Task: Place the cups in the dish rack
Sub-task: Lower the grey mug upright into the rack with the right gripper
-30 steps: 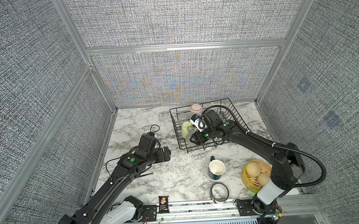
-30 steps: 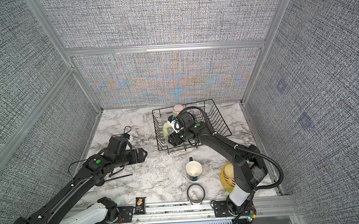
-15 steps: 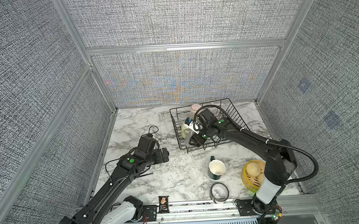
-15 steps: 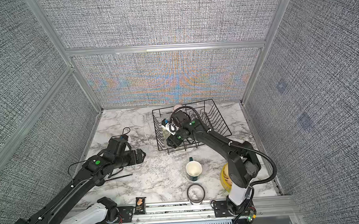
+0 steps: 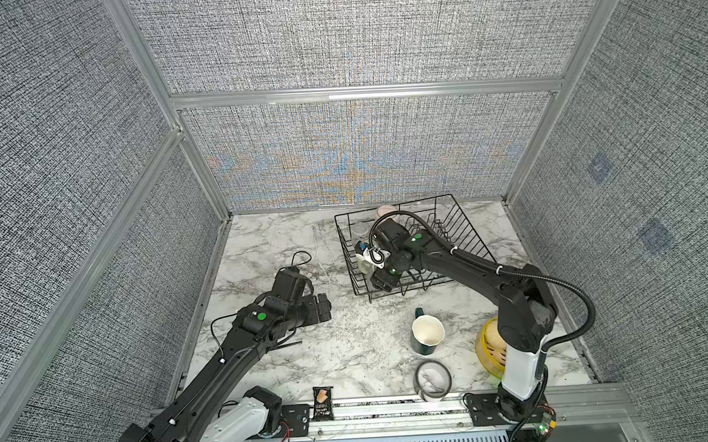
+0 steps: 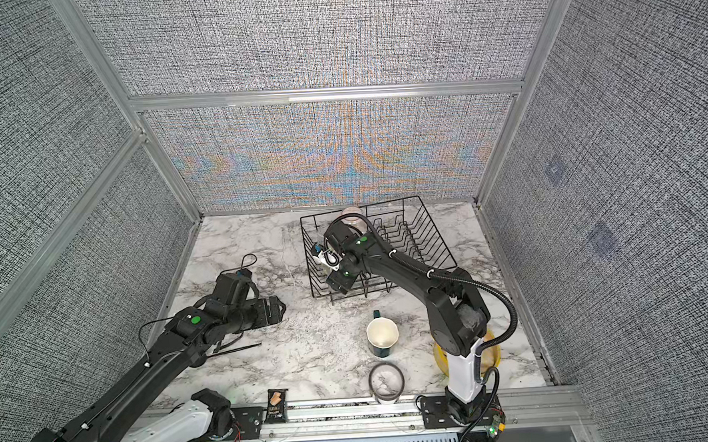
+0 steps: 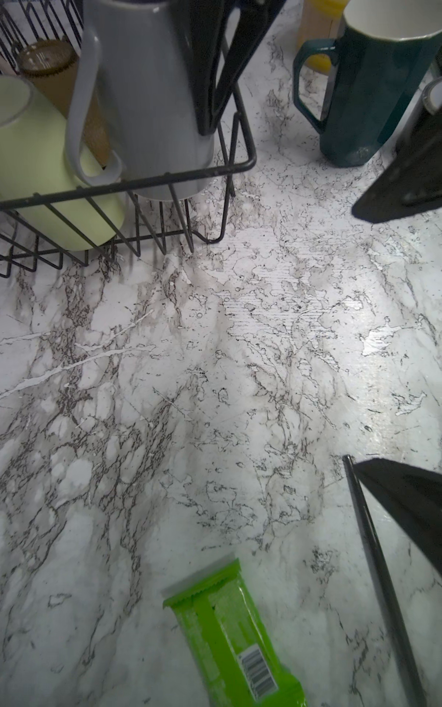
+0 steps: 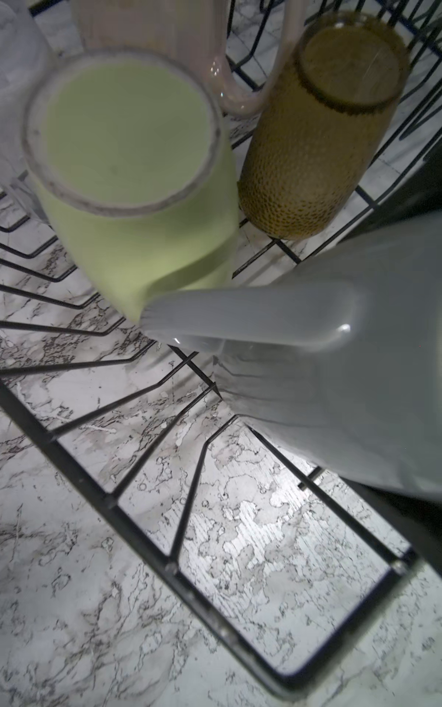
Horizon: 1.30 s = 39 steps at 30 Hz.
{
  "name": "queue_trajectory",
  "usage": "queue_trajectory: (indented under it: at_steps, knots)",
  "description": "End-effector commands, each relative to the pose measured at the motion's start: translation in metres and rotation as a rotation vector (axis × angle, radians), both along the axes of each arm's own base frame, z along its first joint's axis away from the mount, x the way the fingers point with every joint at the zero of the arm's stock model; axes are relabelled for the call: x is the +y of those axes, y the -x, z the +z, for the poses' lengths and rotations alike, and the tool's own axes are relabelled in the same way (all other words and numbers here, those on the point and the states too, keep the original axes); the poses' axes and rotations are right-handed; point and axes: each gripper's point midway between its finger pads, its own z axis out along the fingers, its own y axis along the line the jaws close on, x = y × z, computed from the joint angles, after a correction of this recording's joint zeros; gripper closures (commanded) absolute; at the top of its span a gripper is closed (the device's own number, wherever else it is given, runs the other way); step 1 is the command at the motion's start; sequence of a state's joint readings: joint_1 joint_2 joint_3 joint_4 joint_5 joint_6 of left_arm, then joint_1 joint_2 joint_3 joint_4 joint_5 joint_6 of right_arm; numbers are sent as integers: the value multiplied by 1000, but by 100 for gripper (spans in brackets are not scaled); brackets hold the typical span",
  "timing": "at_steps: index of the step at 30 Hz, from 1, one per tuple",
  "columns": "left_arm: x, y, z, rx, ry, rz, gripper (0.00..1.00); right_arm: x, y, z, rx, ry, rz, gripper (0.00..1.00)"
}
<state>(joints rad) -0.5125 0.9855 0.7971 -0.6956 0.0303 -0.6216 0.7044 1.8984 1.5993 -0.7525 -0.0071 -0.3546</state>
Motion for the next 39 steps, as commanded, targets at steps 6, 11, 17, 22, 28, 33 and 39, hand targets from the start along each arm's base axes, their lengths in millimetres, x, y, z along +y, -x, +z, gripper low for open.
queue_trajectory:
  at_steps: [6, 11, 17, 22, 28, 33, 39]
  knots:
    - [-2, -3, -1, -4, 20, 3, 3, -9, 8, -18, 29, 146, 46, 31]
    - [-1, -3, -3, -2, 25, 7, 3, -9, 11, -24, 48, 172, 66, 28]
    - [-1, -2, -4, 0, 28, 8, 3, -12, 17, -30, 80, 203, 91, 25]
    - [-1, -2, -5, 2, 30, 7, 3, -14, 19, -35, 104, 229, 101, 22]
    - [0, -1, -6, 6, 32, 10, 3, -17, 19, -36, 108, 250, 97, 16]
    - [-1, -1, -8, 10, 36, 9, 3, -16, 21, -27, 98, 235, 94, 14]
    - [-3, 0, -7, 14, 50, -1, 3, -17, 30, -9, 97, 204, 87, 13]
